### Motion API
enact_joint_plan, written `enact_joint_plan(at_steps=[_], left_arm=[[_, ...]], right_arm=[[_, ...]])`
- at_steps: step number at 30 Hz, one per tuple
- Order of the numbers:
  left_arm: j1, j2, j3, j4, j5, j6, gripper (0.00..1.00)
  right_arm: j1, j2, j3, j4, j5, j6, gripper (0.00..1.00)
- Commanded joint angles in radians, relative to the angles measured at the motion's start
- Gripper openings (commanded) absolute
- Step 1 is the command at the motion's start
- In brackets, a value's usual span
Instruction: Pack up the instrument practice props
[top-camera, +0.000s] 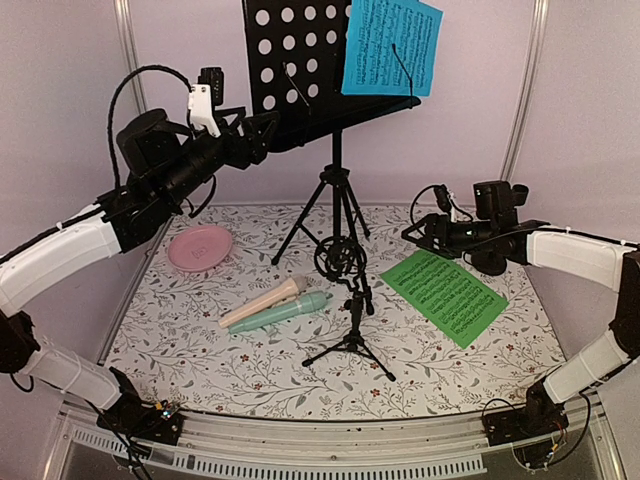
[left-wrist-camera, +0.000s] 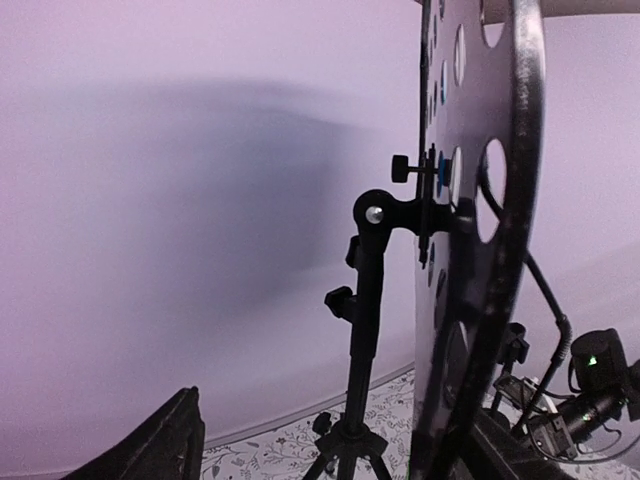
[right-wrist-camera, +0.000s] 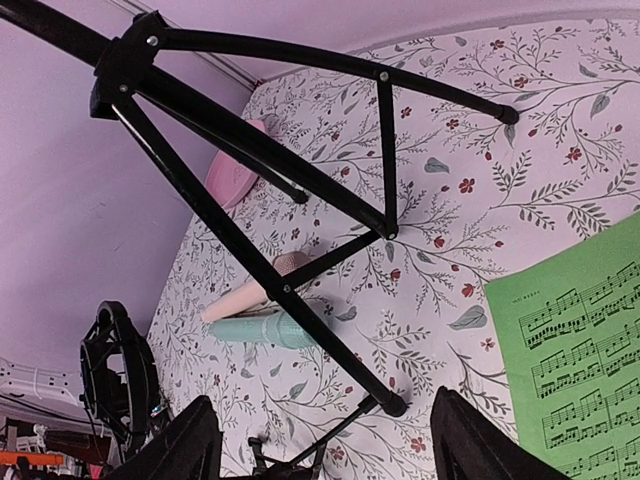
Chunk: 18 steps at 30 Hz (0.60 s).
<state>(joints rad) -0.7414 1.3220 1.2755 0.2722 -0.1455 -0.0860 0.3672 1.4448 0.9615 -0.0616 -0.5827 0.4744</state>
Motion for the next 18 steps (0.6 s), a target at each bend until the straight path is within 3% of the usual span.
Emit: enact_joint_plan(at_steps=[1, 18], left_arm=[[0.005, -0.030, -0.007, -0.003, -0.155, 0.021, 0.80], [0.142, 0.061, 0.005, -0.037, -0.165, -0.011, 0.81]], right_arm=[[0.015, -0.043, -0.007, 0.018, -0.018, -0.023, 0.74], [0.089, -0.174, -0.032, 0.079, -0.075, -0.092, 0.74]])
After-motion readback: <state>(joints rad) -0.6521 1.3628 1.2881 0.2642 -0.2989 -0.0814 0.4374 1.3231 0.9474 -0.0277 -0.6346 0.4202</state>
